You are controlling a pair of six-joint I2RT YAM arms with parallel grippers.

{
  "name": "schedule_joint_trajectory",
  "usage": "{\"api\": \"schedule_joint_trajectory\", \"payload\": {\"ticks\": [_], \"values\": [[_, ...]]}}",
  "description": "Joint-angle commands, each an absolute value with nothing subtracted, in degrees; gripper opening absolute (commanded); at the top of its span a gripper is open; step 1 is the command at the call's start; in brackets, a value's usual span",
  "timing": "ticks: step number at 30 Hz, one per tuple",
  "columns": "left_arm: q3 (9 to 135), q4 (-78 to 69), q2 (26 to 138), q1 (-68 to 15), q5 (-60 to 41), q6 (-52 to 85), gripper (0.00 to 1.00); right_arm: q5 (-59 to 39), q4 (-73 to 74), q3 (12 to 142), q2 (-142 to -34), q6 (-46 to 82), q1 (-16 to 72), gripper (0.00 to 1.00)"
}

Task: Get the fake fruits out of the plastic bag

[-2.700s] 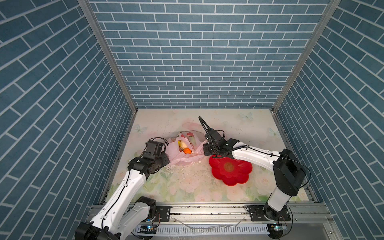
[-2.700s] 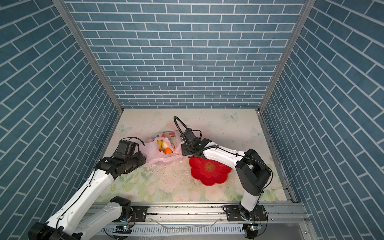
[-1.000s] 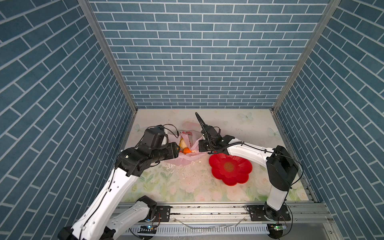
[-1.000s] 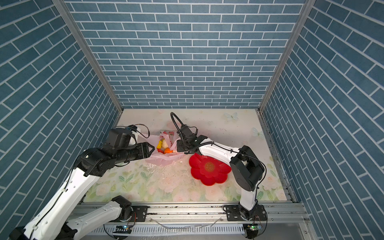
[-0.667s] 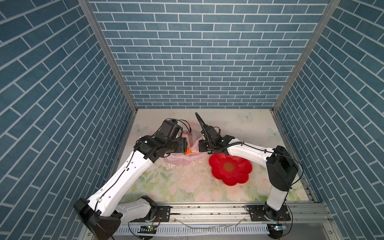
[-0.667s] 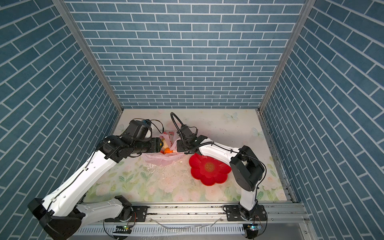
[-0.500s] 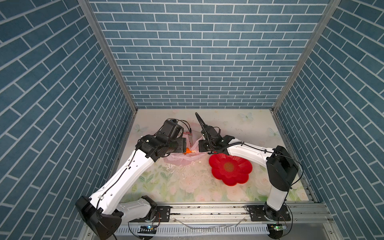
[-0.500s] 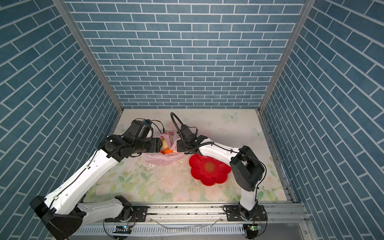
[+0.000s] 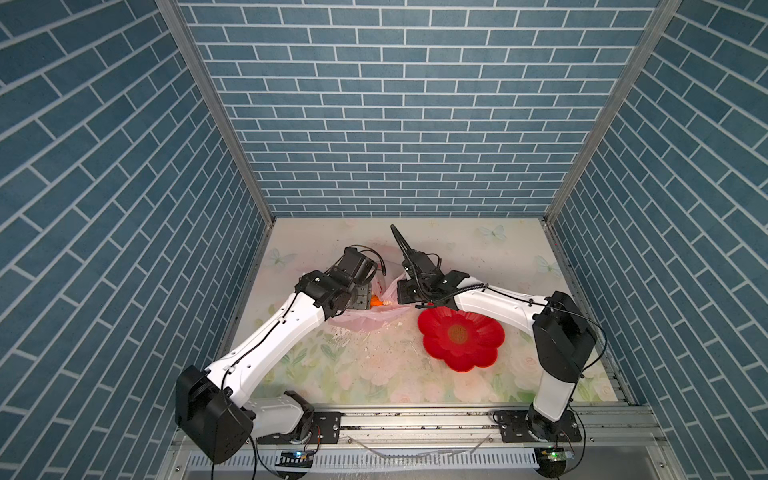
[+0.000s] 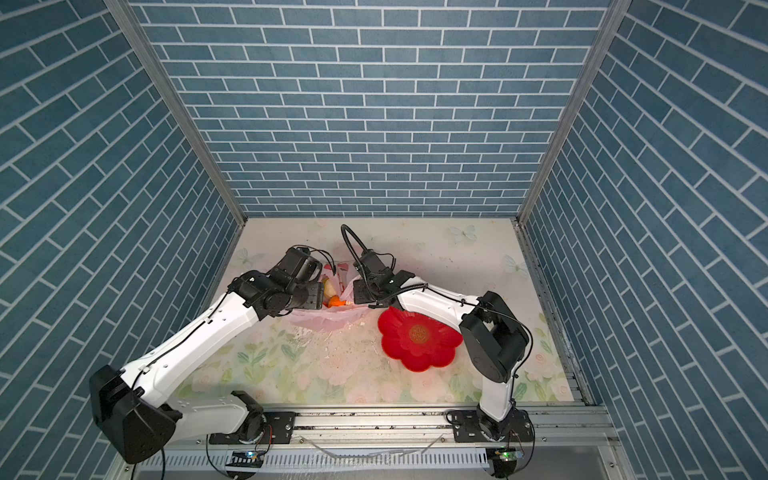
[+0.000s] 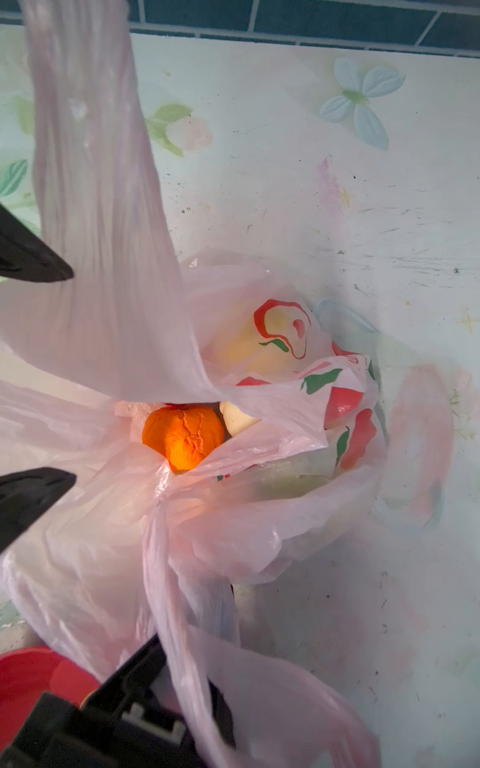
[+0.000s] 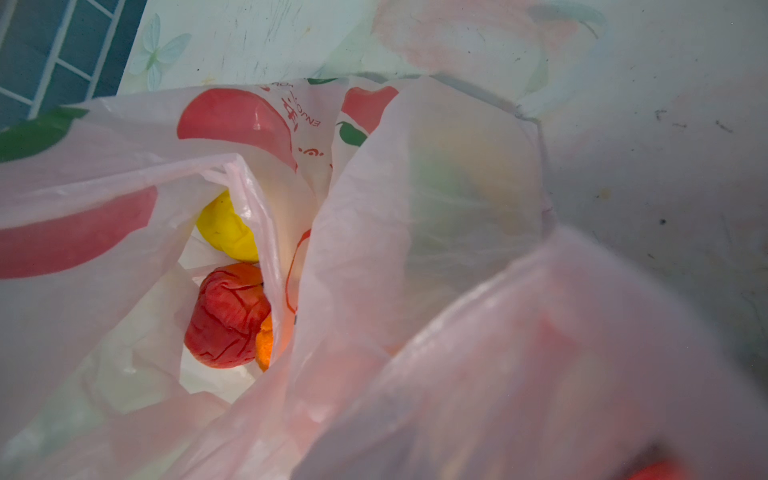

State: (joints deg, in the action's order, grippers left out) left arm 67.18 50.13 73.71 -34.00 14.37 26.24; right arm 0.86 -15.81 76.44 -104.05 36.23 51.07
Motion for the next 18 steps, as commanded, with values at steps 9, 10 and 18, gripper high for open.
{"api": "schedule_joint_trajectory", "payload": {"ticks": [9,10,18], "values": [[62.24,48.02,72.91,-33.1,17.23,27.09,0.71,1.67,-15.14,76.46,-103.01,37.86,51.26,0.02],[61.7,47.13,73.09,-32.95,17.23,27.15,0.7,1.67,-15.13,76.46,-103.01,37.83,51.2,0.03],[60.12,42.19,75.28,-30.95,16.46,26.37,0.47,1.5,-14.29,75.9,-102.61,37.68,51.23,0.03]]}}
